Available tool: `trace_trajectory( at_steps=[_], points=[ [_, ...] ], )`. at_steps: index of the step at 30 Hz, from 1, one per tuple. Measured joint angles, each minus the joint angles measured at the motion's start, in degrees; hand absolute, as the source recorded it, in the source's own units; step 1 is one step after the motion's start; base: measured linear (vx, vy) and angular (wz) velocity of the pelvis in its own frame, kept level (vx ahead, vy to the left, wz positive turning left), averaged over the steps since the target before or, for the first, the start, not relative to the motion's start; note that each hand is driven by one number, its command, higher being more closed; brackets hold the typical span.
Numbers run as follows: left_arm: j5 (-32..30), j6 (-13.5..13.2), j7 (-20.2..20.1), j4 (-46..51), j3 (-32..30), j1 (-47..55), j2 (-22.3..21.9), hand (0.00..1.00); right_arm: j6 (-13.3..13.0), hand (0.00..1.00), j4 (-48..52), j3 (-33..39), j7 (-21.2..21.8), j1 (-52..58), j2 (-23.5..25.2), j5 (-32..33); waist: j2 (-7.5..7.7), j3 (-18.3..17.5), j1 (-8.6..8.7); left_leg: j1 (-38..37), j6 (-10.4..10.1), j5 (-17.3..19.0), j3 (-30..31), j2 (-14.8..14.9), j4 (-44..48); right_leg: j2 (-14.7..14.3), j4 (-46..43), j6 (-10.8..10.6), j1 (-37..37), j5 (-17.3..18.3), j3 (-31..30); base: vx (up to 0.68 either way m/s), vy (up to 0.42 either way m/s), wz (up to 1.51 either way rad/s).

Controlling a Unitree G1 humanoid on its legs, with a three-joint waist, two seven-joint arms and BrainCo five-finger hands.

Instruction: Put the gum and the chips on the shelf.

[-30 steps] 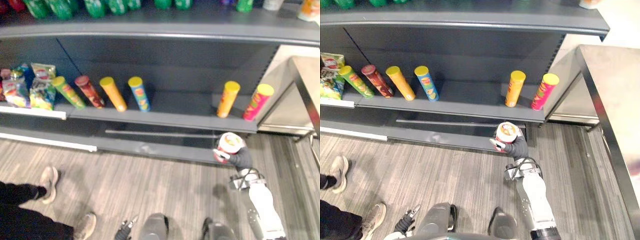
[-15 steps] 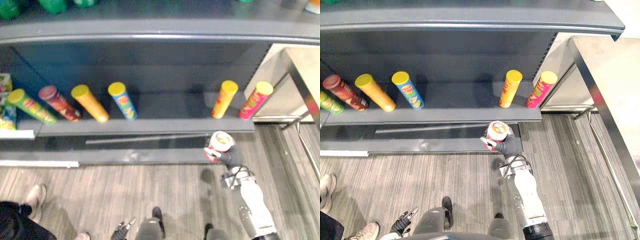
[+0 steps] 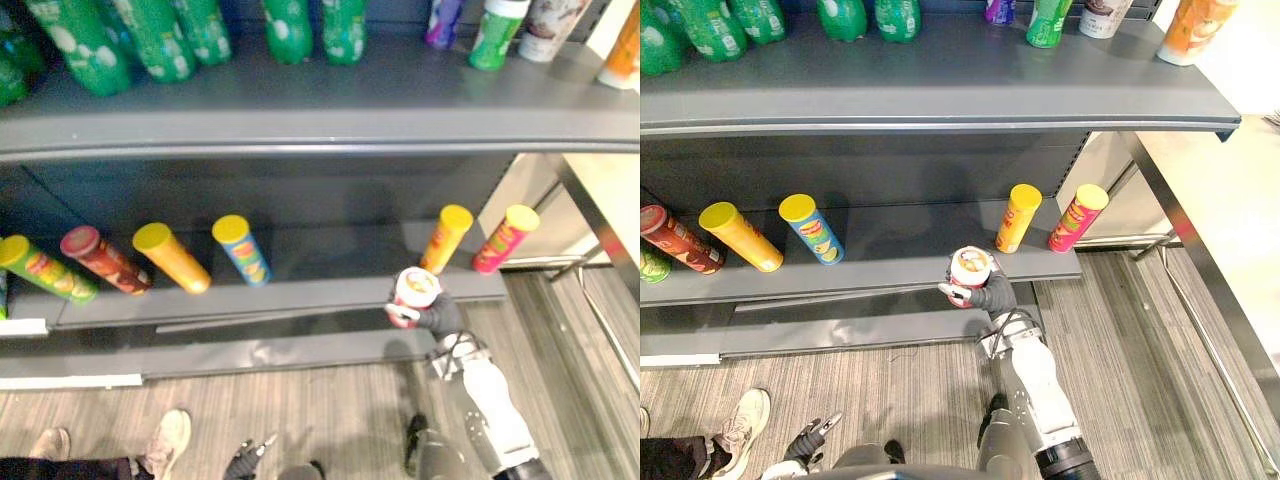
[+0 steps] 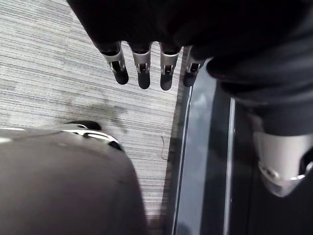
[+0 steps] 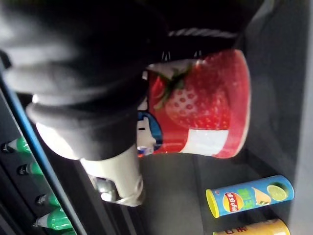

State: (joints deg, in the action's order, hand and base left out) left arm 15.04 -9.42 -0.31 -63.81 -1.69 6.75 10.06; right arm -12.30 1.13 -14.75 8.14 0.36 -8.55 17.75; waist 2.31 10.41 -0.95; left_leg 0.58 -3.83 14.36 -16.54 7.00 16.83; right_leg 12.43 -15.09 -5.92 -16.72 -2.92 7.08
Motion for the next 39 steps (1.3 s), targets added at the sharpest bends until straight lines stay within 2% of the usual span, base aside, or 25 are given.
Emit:
trace_trajectory(
  at_steps=[2,4,7,10,13,17,18,19,25,33,39],
  points=[
    [0.00,-0.02,-0.06,-0.13,-0.63,-0.18,-0.70,0.00,0.25,1.00,-0.02,0.38,-0.10,-0.24,-0.63,0.02,-1.29,0.37,-0.62,0.93,-0.69,0.40,0.15,2.33,0.35,-2.40,2.90,0.06,0.58,0.11,1.05,0.05,-0.274,-0.15],
    [0.05,-0.01,-0.07,-0.20,-0.80,-0.40,-1.01,0.00,0.34,1.00,-0.02,0.61,-0.12,-0.19,-2.38,0.11,-2.31,0.98,-0.09,0.98,-1.82,0.58,1.45,3.80,-0.56,-4.07,4.42,0.20,1.89,0.02,2.78,-0.02,-0.186,0.17],
    [0.33,-0.02,-0.10,-1.11,-1.14,-0.46,-1.13,0.00,0.35,1.00,0.33,0.35,0.20,-0.08,-3.28,0.33,-2.40,0.96,0.05,-0.05,-3.30,-0.12,2.59,5.29,-2.91,-6.00,9.01,1.08,5.29,-1.12,4.87,-0.07,-0.123,0.22],
    [0.25,0.03,-0.11,-1.15,-3.09,-0.47,-1.56,0.00,0.35,1.00,0.45,-0.44,1.21,0.41,-2.71,0.35,-2.31,0.80,-0.23,0.13,-3.54,-1.79,3.10,5.59,-5.24,-6.97,16.60,1.77,8.16,-5.00,5.73,-0.05,-0.062,0.11],
    [0.02,0.10,-0.03,-1.16,-3.48,-0.47,-2.13,0.00,0.54,1.00,0.33,-1.16,1.31,1.30,-2.70,0.37,-2.66,0.65,-0.85,0.20,-3.83,-3.57,3.06,4.64,-7.89,-6.99,21.27,1.75,9.02,-7.84,5.74,-0.01,-0.012,0.02],
    [-0.36,0.19,-0.04,-1.22,-5.31,-0.39,-3.24,0.00,0.89,1.00,0.25,-1.10,1.28,2.23,-2.65,0.87,-3.70,-0.32,-0.78,-0.96,-4.02,-4.40,2.96,4.28,-9.99,-7.20,21.29,1.81,9.15,-7.79,5.59,0.03,0.002,-0.02],
    [-0.55,0.19,-0.04,-1.22,-5.34,-0.43,-3.23,0.00,0.88,1.00,0.25,-1.08,1.27,2.33,-2.61,0.88,-3.68,-0.46,-0.74,-1.08,-4.01,-4.49,2.96,4.22,-10.26,-7.19,21.29,1.82,9.13,-7.79,5.58,0.00,0.000,0.00],
    [-0.54,0.79,0.01,-1.67,-5.36,-0.82,-3.23,0.00,1.13,1.00,-1.55,-1.44,1.29,5.65,-1.73,0.86,-3.44,-1.93,-0.84,-3.77,-3.70,-4.93,2.93,2.94,-12.89,-6.37,21.63,2.02,10.60,-7.96,5.39,0.00,0.000,0.00],
    [-0.55,0.81,-0.01,-1.67,-5.35,-0.82,-3.24,0.00,1.13,1.00,-1.66,-1.12,1.27,5.66,-1.74,0.86,-3.45,-1.95,-0.82,-3.84,-3.70,-4.94,2.89,2.93,-12.89,-6.37,21.63,2.03,10.65,-7.96,5.36,0.00,0.000,0.00],
    [-4.96,1.27,-1.19,-2.11,-5.45,-0.69,-3.11,0.00,1.87,1.00,-5.18,5.97,0.65,4.66,-2.31,0.72,-3.51,-2.78,-0.85,-6.31,-3.64,-5.16,2.35,2.74,-13.89,-6.17,21.63,1.90,12.37,-7.91,5.17,0.00,0.002,-0.01],
    [-6.50,1.37,-2.26,-2.18,-5.49,-0.33,-3.05,0.00,2.25,1.00,-6.77,5.20,0.73,1.60,-3.09,-0.27,-3.51,-3.16,-0.91,-7.56,-3.59,-5.54,2.23,2.75,-14.85,-6.09,21.64,1.76,13.34,-7.80,5.47,0.00,0.000,0.00]
  ],
)
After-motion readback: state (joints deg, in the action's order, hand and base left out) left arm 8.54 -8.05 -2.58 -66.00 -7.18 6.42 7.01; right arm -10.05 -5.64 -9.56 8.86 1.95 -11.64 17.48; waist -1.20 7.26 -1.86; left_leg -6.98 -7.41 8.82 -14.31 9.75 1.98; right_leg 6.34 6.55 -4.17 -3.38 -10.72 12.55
